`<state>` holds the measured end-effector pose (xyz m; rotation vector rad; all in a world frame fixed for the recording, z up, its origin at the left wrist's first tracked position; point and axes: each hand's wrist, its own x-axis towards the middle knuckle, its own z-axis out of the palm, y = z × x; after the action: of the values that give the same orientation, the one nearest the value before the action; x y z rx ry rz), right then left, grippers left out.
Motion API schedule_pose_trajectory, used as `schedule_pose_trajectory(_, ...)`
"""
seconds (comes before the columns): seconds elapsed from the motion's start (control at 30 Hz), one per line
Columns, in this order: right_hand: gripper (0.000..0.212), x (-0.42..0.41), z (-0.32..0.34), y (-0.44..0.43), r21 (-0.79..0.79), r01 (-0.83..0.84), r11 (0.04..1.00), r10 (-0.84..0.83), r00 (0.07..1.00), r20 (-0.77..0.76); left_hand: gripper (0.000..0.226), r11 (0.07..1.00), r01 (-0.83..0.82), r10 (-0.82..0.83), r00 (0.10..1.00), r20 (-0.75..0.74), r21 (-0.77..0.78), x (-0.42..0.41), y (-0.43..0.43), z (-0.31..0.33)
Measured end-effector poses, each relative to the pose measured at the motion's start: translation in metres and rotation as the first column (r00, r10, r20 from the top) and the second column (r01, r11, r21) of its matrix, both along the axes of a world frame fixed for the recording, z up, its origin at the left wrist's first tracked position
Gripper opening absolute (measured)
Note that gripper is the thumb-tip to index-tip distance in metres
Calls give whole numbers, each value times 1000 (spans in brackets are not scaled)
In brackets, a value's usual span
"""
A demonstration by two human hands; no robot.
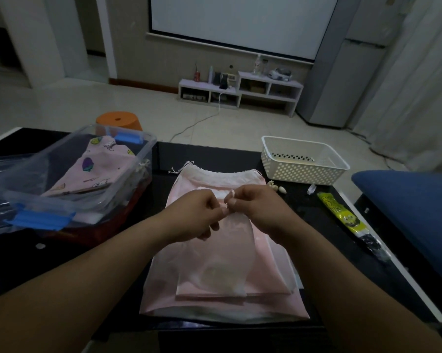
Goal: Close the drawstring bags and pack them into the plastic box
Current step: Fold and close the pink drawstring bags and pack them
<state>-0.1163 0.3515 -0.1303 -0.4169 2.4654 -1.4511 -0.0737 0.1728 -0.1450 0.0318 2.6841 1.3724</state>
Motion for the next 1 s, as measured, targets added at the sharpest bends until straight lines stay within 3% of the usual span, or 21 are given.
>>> schedule_pose_trajectory(0.1,13,0,-2,-1,18,-2,1000,2,1000,-21,30,987,-32,2,982,-187,-159,-2,3,-11)
schedule_pose_trajectory(0.17,14,0,-4,0,35,0,999,1,999,-37,30,982,-16,-27,975,-222,-187,-2,6,-14)
schedule_pose_trajectory(0.27,12,0,-4,2,50,15,999,-12,998,-68,30,986,30,-59,982,-178,-164,-3,8,-12)
schedule_pose_trajectory(0.4,6,-1,-4,2,62,34,997,-27,995,-101,32,998,53,-51,995,-87,25,-6,5,-9)
schedule_pose_trajectory(0.77,5,2,3,6,40,-14,999,15,999,-28,14,994,11,-45,946,-320,-108,-5,0,-17)
schedule_pose_trajectory(0.87,4,1,3,8,34,-39,999,39,999,-5,13,996,19,-50,930,-364,-90,-7,-3,-20)
schedule_pose_trajectory(1.0,4,-1,0,11,32,-74,997,74,997,-18,13,994,113,-107,946,-307,3,-10,-5,-25)
